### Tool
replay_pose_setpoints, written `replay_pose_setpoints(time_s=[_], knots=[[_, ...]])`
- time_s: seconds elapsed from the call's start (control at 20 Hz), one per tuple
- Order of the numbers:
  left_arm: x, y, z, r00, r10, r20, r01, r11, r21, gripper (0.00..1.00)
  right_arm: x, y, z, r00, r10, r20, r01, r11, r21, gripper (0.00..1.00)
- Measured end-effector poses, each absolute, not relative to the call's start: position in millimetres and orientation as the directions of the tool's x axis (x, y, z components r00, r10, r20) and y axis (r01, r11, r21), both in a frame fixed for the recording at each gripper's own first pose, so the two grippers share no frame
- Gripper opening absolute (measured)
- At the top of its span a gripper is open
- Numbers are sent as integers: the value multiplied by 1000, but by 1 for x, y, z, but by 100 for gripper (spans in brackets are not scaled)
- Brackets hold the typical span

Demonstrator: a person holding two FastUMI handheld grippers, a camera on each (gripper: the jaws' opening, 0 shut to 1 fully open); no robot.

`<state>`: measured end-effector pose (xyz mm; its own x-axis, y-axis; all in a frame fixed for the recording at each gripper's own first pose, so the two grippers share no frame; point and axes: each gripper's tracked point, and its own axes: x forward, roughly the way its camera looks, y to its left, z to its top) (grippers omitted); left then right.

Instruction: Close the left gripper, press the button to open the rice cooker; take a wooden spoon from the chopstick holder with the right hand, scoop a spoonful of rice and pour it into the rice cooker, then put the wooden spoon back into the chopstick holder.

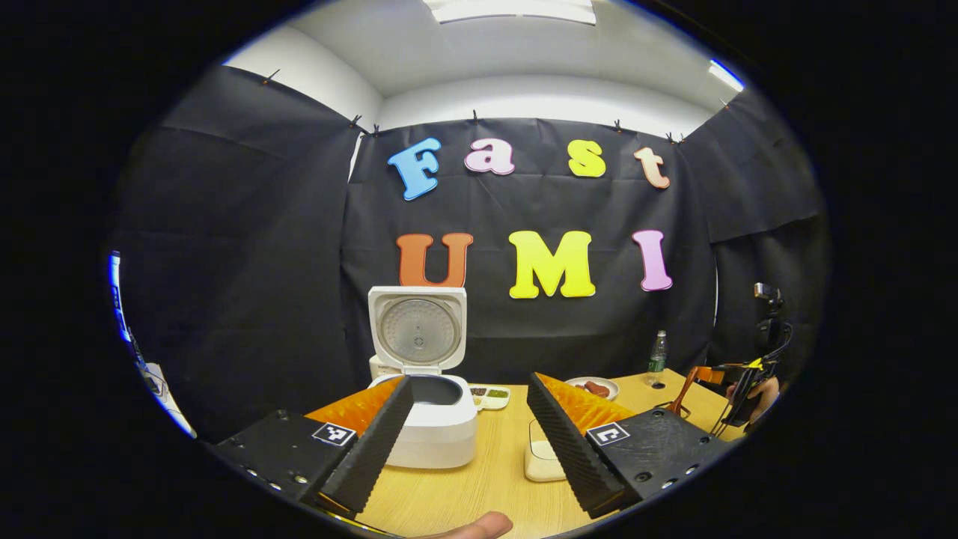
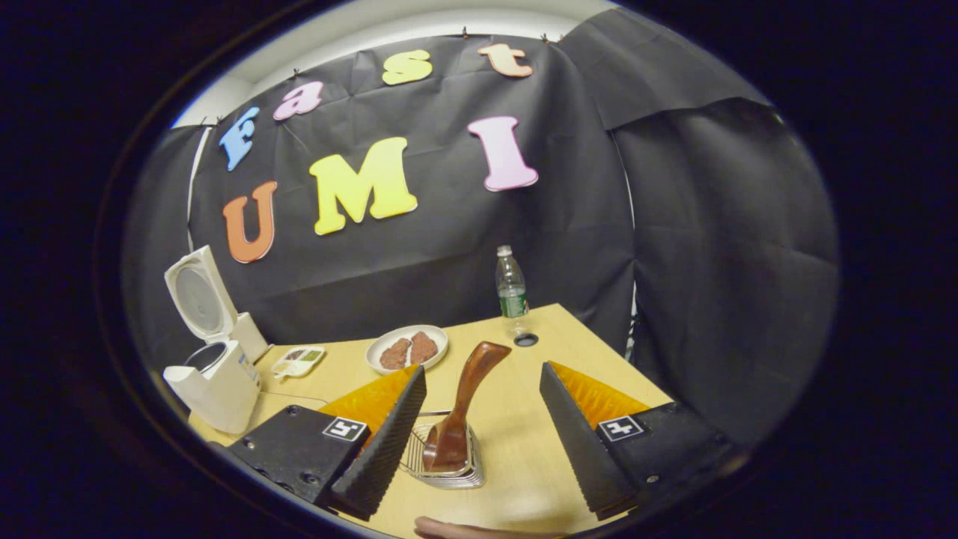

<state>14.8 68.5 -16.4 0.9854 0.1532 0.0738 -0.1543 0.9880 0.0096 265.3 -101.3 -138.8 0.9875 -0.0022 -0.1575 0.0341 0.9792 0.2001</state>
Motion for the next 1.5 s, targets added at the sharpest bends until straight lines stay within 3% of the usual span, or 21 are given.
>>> replay_pose_setpoints(time_s=[0.45, 0.5, 0.55, 0.6, 0.75, 0.8, 0.85, 0.95, 1.0, 1.05, 1.1, 1.15, 1.2, 1.45, 1.5], knots=[[15, 91, -37, 982, 186, 19, -185, 983, -13, 97, 324, -79, -191, 961, 58, -269, 26, 955, 296, 97], [14, 93, -41, 982, 189, 13, -189, 982, -13, 97, 328, -77, -195, 959, 63, -276, 26, 951, 307, 94], [15, 97, -44, 980, 198, 8, -198, 980, -12, 97, 330, -75, -199, 956, 68, -286, 26, 949, 315, 97], [17, 100, -47, 979, 206, 4, -206, 979, -8, 96, 335, -71, -203, 952, 73, -298, 30, 944, 328, 91], [21, 100, -57, 980, 200, -19, -200, 980, 8, 96, 344, -63, -209, 945, 85, -315, 33, 935, 353, 91], [21, 98, -58, 982, 188, -27, -188, 982, 6, 96, 346, -60, -209, 945, 98, -311, 22, 933, 360, 73], [22, 96, -60, 984, 176, -32, -176, 984, 2, 96, 346, -59, -208, 945, 99, -311, 20, 933, 358, 69], [21, 92, -60, 988, 150, -33, -150, 989, -10, 96, 347, -64, -210, 947, 78, -310, 36, 937, 348, 49], [20, 93, -60, 990, 141, -29, -142, 990, -14, 96, 345, -66, -206, 949, 71, -308, 43, 936, 350, 11], [19, 94, -59, 990, 136, -23, -136, 991, -15, 96, 343, -66, -203, 952, 71, -296, 37, 937, 346, 18], [18, 94, -58, 991, 131, -17, -131, 991, -16, 96, 341, -65, -198, 957, 68, -282, 34, 939, 341, 16], [18, 95, -56, 992, 128, -10, -128, 992, -16, 96, 338, -66, -191, 963, 64, -262, 31, 939, 342, 19], [16, 95, -56, 992, 124, -5, -124, 992, -18, 96, 334, -67, -183, 969, 54, -241, 32, 941, 337, 16], [8, 104, -56, 993, 118, 9, -118, 993, -32, 96, 313, -64, -137, 989, 6, -151, 35, 964, 262, 19], [7, 106, -57, 993, 118, 7, -117, 992, -37, 96, 308, -59, -128, 991, 7, -134, 25, 971, 238, 13]])
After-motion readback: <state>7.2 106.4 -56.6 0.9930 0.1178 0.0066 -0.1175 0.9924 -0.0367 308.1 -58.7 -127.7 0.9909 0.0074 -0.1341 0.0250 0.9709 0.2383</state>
